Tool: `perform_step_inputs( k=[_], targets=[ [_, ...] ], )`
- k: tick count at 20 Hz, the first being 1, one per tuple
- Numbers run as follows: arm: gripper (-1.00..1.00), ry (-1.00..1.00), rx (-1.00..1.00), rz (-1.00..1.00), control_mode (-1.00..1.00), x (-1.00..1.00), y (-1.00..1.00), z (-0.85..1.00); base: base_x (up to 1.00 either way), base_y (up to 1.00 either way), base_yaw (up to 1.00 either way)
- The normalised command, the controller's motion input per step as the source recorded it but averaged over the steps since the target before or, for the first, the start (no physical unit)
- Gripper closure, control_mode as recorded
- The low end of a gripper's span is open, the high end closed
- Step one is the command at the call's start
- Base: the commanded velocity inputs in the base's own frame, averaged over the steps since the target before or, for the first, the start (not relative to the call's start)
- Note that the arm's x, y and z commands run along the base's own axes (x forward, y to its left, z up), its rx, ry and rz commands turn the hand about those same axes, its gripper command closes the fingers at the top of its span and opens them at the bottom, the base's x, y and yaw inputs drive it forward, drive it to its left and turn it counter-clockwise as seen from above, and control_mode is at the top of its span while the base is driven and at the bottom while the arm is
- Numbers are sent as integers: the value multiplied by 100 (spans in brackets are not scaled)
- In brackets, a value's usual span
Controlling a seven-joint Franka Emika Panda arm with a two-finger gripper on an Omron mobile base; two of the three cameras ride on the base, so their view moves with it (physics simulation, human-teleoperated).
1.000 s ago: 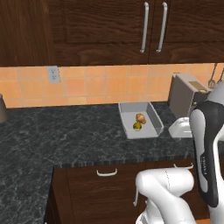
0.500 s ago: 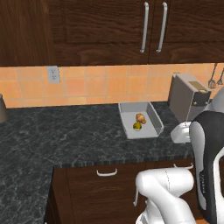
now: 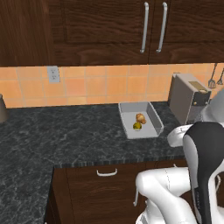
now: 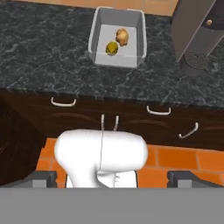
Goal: Place one lemon and one chicken drumstick in each tupperware on the nearby counter, to pack two identical lunches.
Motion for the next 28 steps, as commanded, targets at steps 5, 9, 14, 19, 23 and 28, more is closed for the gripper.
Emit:
perform_step_inputs(
  k=[5, 9, 14, 19, 23, 28],
  targets=[
    [-100, 0, 0, 0, 100, 0, 0, 0, -86, -25, -2],
    [-100, 0, 0, 0, 100, 0, 0, 0, -41, -46, -1],
    [-100, 0, 0, 0, 100, 0, 0, 0, -2, -100, 4],
    [-100, 0, 0, 0, 100, 0, 0, 0, -25, -100, 7],
    [-100, 0, 0, 0, 100, 0, 0, 0, -49, -100, 1],
    [-100, 0, 0, 0, 100, 0, 0, 0, -48, -89, -6]
  ],
)
